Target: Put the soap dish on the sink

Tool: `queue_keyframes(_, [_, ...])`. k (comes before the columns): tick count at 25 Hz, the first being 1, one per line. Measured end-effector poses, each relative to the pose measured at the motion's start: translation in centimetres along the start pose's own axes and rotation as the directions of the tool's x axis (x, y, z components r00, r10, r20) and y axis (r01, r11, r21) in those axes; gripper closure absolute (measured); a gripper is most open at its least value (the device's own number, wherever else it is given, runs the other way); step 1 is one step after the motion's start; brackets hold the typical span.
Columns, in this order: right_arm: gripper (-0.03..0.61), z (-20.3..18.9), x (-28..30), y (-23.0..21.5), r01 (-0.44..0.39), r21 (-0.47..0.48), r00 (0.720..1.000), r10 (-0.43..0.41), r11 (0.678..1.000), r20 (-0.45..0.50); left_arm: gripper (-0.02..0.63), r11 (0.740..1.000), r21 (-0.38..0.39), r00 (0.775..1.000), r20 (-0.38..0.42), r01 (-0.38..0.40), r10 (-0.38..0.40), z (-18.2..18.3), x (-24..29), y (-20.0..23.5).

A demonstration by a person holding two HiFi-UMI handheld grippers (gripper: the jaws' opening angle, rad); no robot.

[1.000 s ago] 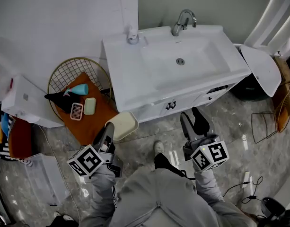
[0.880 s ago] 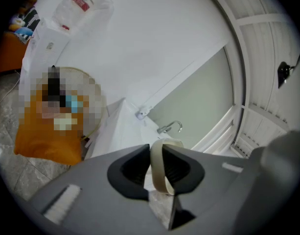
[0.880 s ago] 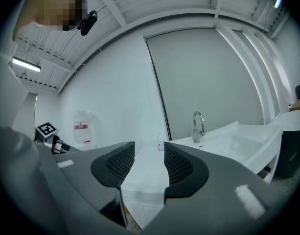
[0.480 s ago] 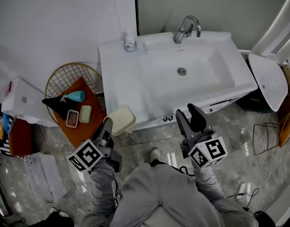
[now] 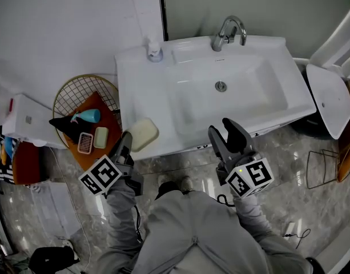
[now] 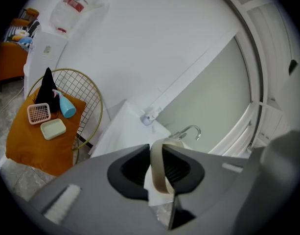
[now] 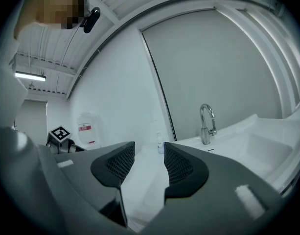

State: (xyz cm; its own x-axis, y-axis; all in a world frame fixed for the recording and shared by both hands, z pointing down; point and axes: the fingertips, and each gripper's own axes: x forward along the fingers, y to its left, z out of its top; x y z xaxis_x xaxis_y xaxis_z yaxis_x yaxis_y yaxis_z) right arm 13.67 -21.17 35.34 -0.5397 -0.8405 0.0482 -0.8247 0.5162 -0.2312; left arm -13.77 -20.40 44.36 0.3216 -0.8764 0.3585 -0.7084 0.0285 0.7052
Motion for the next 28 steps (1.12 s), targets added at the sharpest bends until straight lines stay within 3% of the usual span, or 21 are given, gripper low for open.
queue_keyframes(14, [0.391, -0.4, 4.5, -1.6, 0.048, 0.004, 0.999, -0.048, 0.999, -0.026, 0.497, 0.999, 0.035, 0.996, -0.078, -0.037, 0.039, 2.6, 8.8, 3.2])
queue_keyframes(28, [0.391, -0.5, 7.1, -2.2, 0.117, -0.008, 0.993, -0.118, 0.993, -0.033, 0.497, 0.991, 0.112, 0.971, -0.216, -0.077, 0.1, 2.6, 16.1, 6.7])
